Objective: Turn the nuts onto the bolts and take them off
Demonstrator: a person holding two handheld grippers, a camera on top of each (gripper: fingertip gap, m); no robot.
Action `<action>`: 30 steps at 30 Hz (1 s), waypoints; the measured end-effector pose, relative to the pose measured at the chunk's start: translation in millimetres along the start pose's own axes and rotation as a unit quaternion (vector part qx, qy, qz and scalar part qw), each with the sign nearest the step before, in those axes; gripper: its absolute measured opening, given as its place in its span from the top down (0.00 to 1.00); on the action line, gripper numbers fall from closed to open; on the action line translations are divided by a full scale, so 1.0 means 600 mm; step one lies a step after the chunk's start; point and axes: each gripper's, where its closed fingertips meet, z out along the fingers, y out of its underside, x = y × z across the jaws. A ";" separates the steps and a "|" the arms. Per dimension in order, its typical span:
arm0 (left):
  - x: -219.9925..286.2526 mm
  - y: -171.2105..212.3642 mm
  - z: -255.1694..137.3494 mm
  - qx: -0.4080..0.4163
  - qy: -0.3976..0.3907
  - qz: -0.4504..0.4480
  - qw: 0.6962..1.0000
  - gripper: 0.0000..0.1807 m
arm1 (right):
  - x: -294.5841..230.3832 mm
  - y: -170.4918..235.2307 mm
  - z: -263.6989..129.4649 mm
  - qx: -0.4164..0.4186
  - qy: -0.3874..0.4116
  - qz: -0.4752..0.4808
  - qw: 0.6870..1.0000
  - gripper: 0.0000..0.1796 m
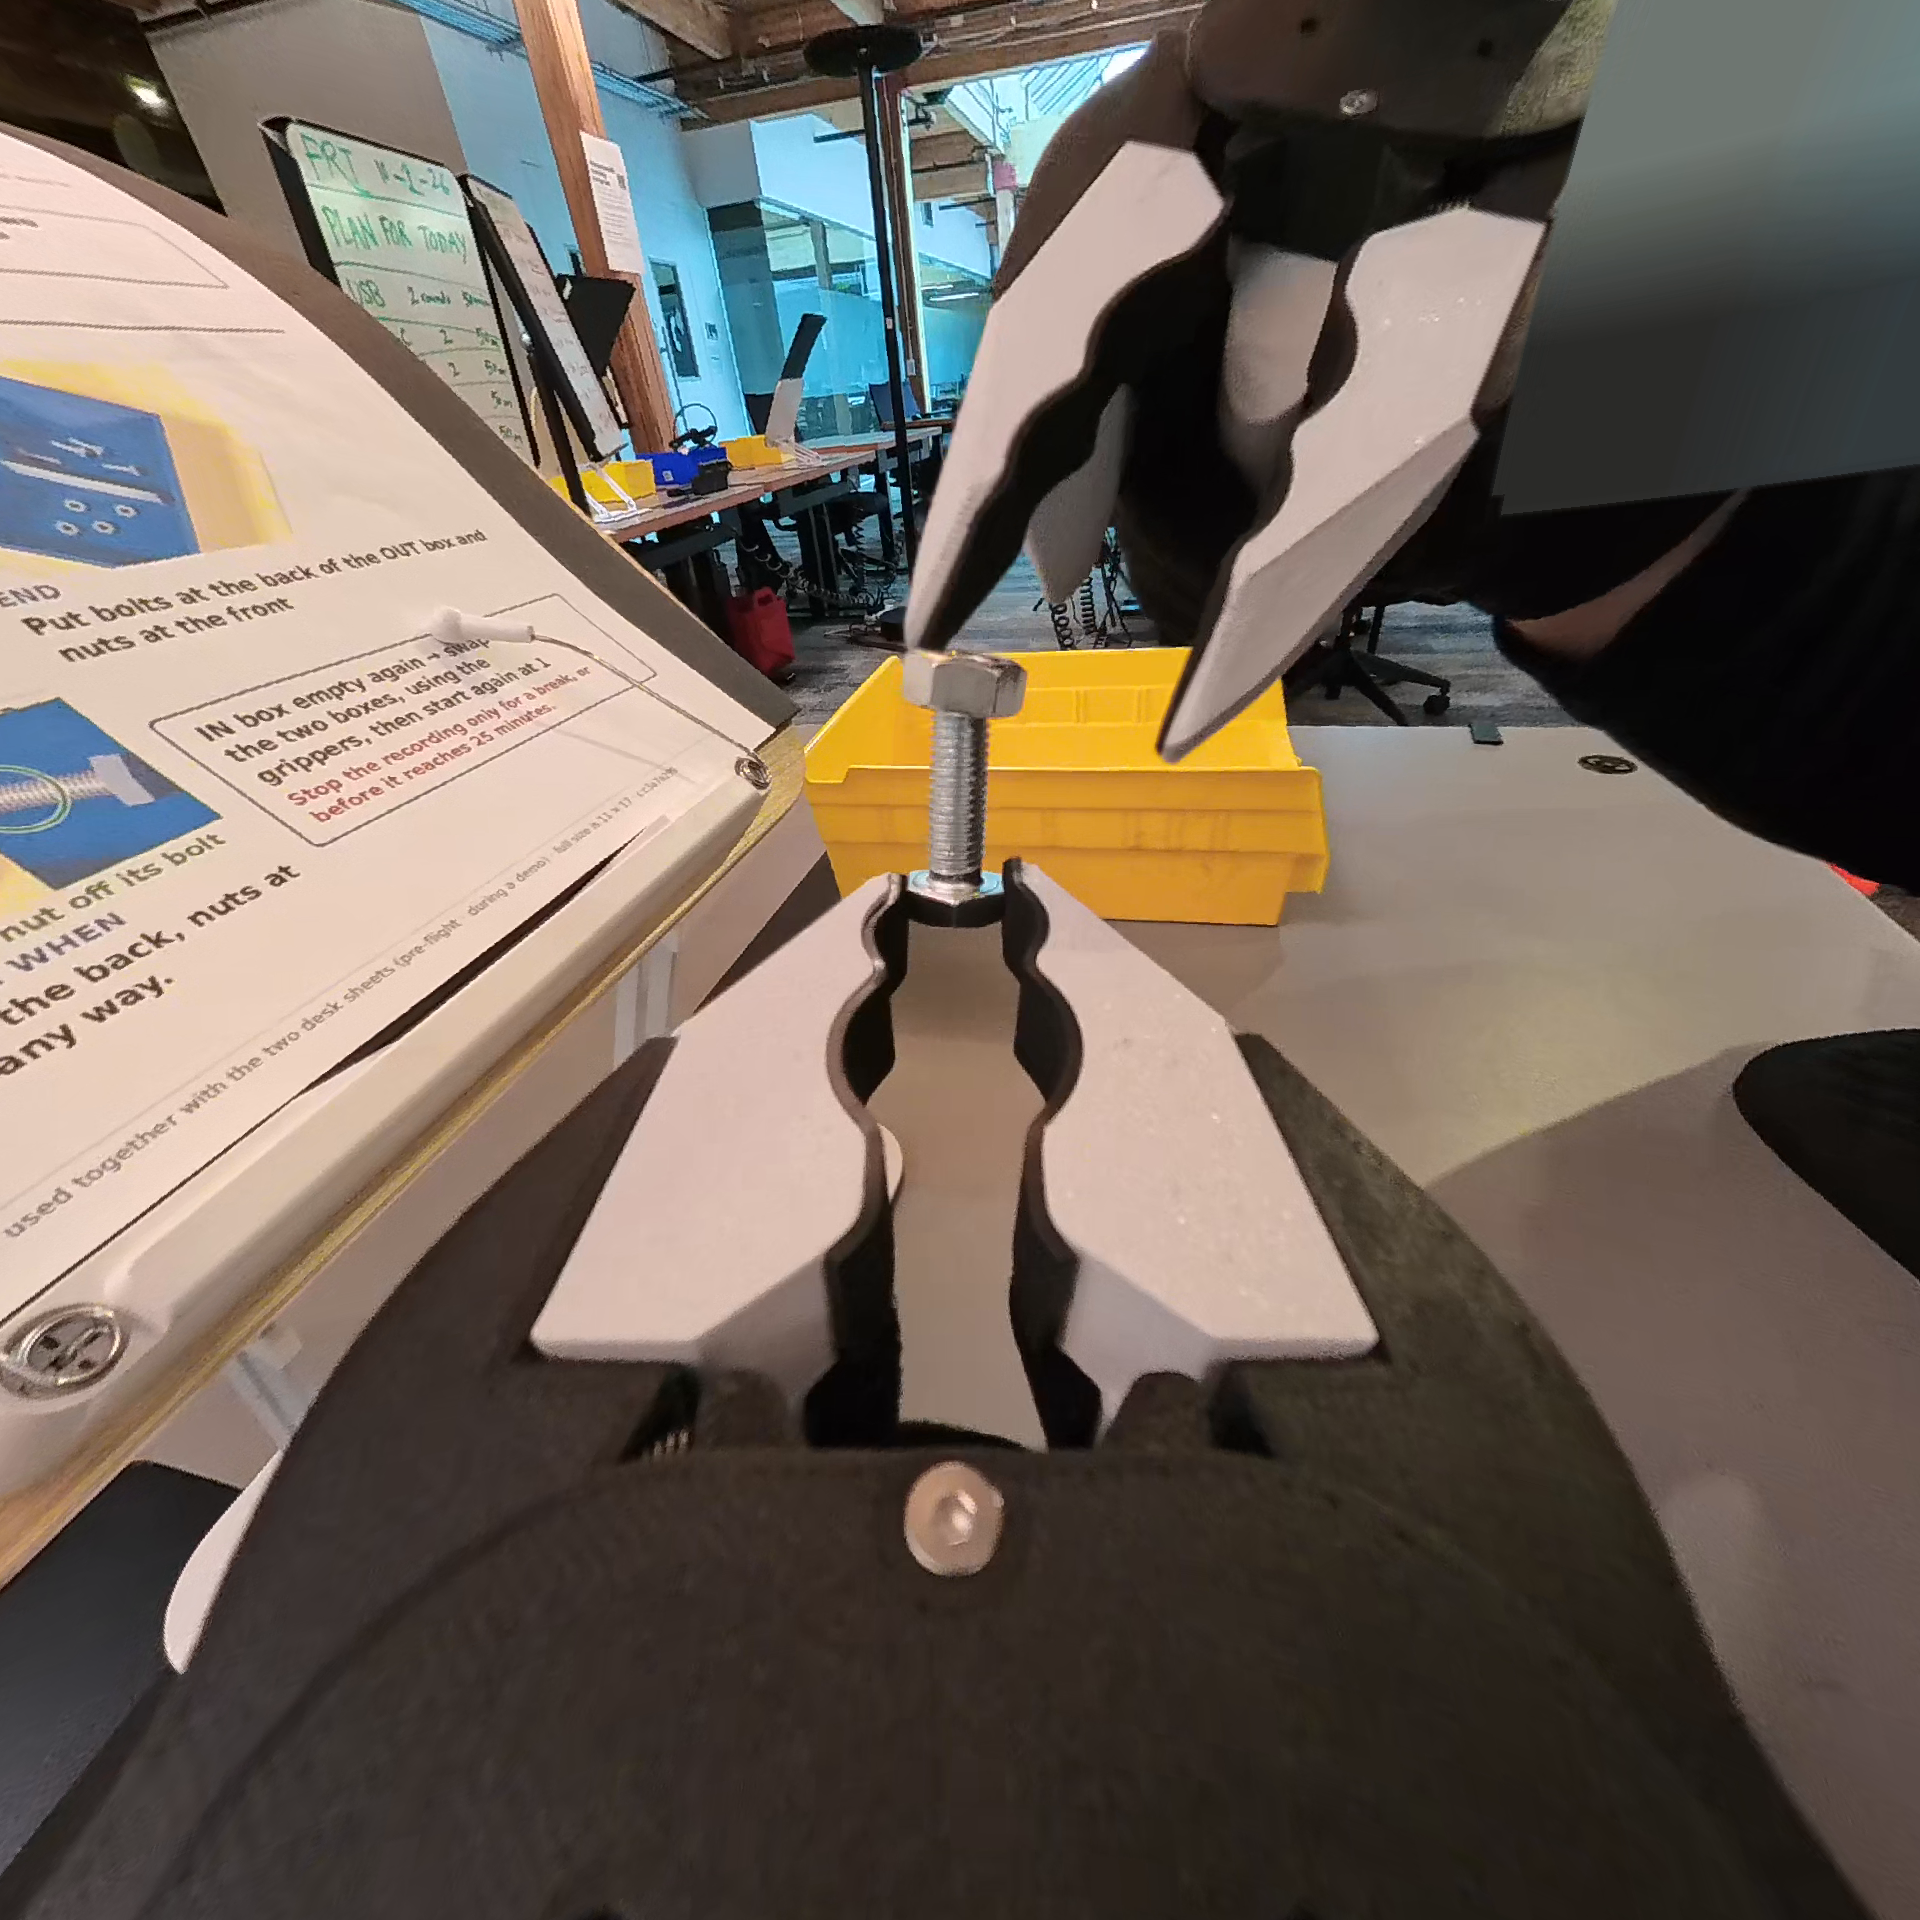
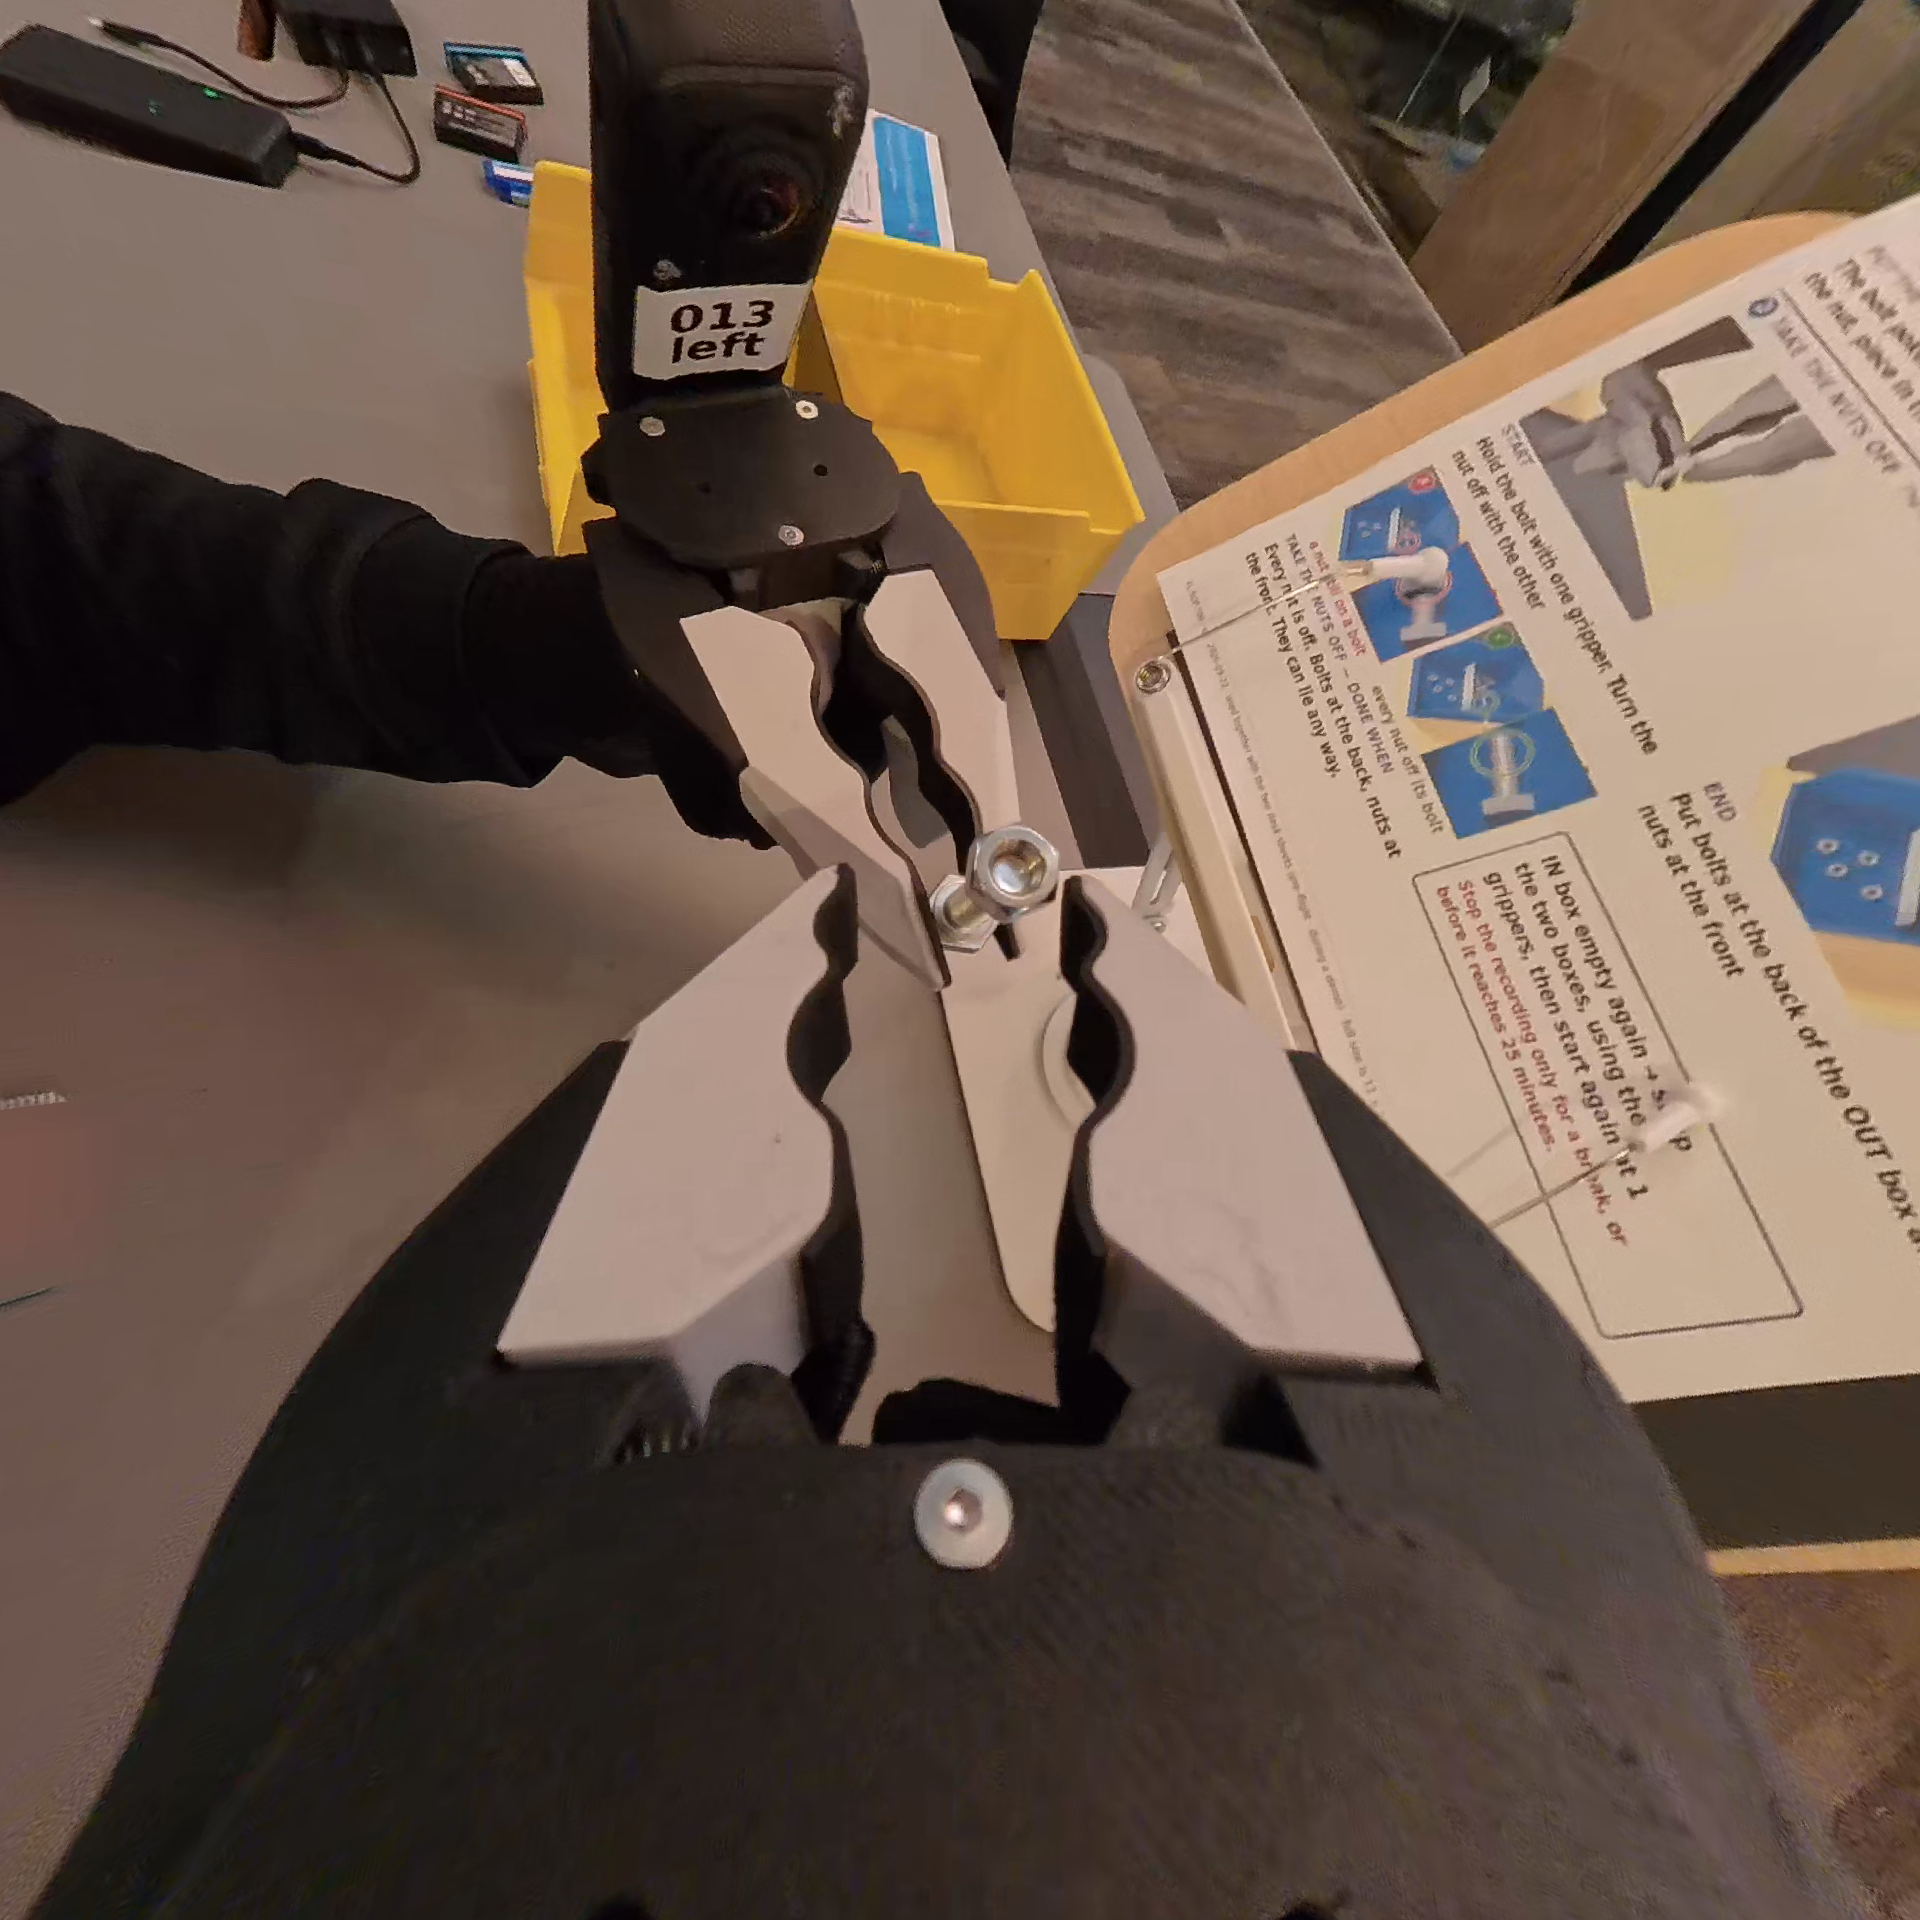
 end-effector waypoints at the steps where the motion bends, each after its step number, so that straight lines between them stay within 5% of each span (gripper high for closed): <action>1: 0.001 0.000 0.000 0.000 0.003 0.000 1.000 0.91 | 0.000 -0.001 0.001 0.002 0.001 -0.007 1.000 0.81; 9: 0.009 -0.001 0.003 0.000 0.011 0.004 1.000 0.91 | 0.005 0.002 0.000 0.007 -0.001 0.002 1.000 0.89; 30: 0.009 0.004 0.009 -0.025 -0.018 0.047 0.998 0.91 | 0.010 0.017 -0.007 -0.010 -0.008 0.088 0.996 0.92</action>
